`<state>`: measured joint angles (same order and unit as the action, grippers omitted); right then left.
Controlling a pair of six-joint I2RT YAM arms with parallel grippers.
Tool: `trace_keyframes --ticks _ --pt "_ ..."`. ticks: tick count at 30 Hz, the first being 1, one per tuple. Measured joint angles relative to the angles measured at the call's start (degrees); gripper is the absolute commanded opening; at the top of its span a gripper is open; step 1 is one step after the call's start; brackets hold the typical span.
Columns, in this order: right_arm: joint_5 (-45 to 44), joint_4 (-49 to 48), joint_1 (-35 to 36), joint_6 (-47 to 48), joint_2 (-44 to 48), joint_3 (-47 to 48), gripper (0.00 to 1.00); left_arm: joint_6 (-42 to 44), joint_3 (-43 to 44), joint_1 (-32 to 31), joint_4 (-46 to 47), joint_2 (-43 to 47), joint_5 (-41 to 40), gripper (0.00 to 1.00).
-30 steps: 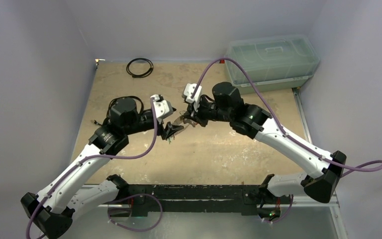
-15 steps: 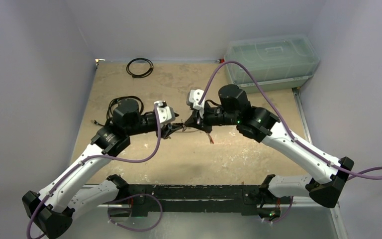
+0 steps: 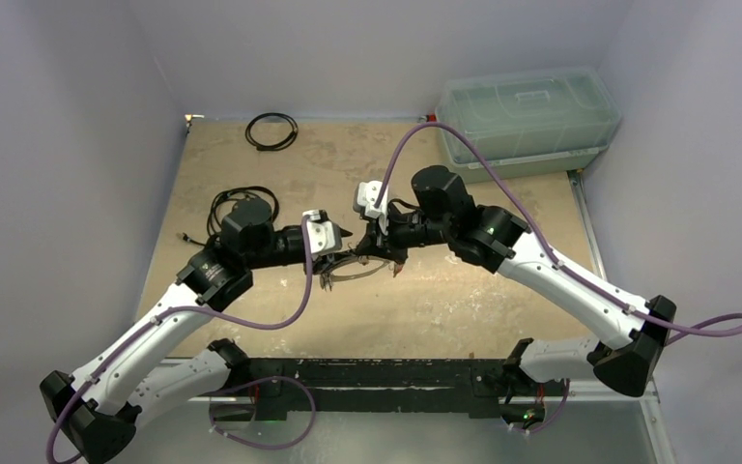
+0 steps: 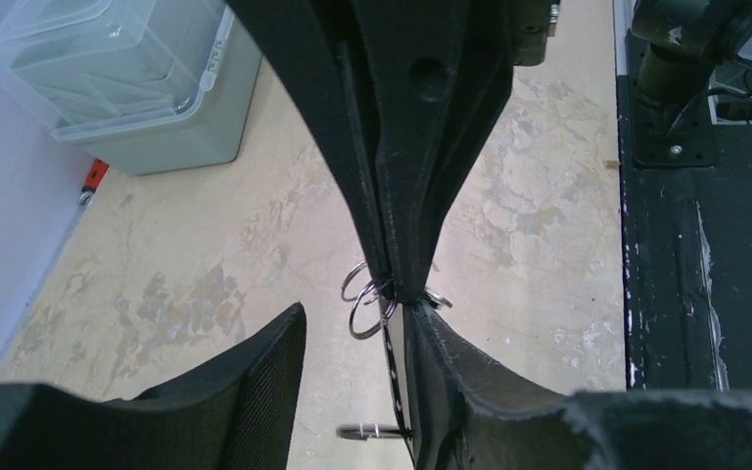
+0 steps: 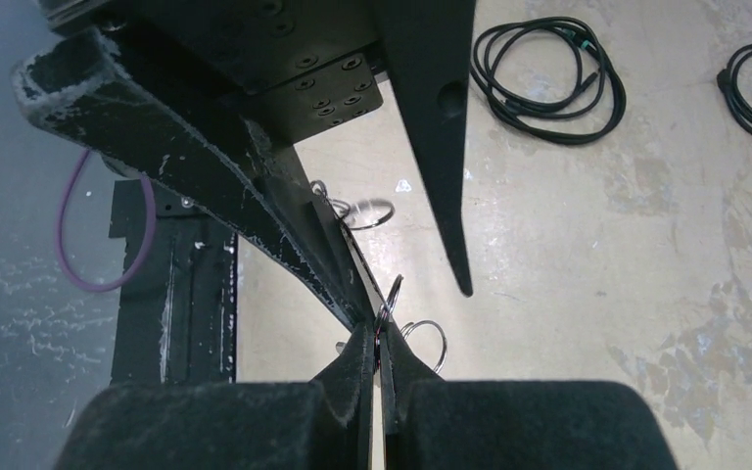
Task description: Put the keys on the keyring
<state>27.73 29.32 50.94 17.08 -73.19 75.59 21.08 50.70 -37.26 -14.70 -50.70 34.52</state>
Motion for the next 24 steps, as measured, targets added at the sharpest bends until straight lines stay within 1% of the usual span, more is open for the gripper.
trace_keyframes --ticks 3,5,6,8,9,17,21,22,24 --pt "0.33 0.20 0.00 0.46 -0.33 0.00 0.00 1.07 -0.04 -1.14 -0.98 0.04 -0.42 0.35" --pt "0.35 0.35 0.00 0.63 -0.33 0.00 0.00 1.44 -0.07 -1.84 -1.27 0.04 -0.76 0.30" --pt "0.35 0.35 0.00 0.76 -0.33 0.00 0.00 1.70 -0.09 -2.14 -1.31 0.09 -0.92 0.24" --pt "0.35 0.39 0.00 0.98 -0.31 0.00 0.00 2.10 -0.31 -2.54 -1.33 0.20 -1.05 0.02" --pt "0.35 0.44 0.00 1.03 -0.31 0.00 0.00 2.34 -0.44 -2.71 -1.38 0.24 -1.05 0.00" --pt "0.63 0.44 0.09 1.90 0.09 -0.28 0.00 2.51 -1.05 -3.17 -1.68 1.16 -1.05 0.00" --pt "1.90 -2.32 0.37 1.79 2.54 -2.29 0.00 2.10 -2.84 -3.72 0.46 4.50 -1.31 0.00" --pt "2.19 -3.13 0.50 1.62 3.19 -2.67 0.02 1.97 -3.58 -3.80 1.46 5.90 -1.31 0.00" --pt "3.15 -4.87 0.94 1.14 4.59 -3.28 0.11 1.42 -4.79 -4.00 3.32 8.37 -1.31 0.00"
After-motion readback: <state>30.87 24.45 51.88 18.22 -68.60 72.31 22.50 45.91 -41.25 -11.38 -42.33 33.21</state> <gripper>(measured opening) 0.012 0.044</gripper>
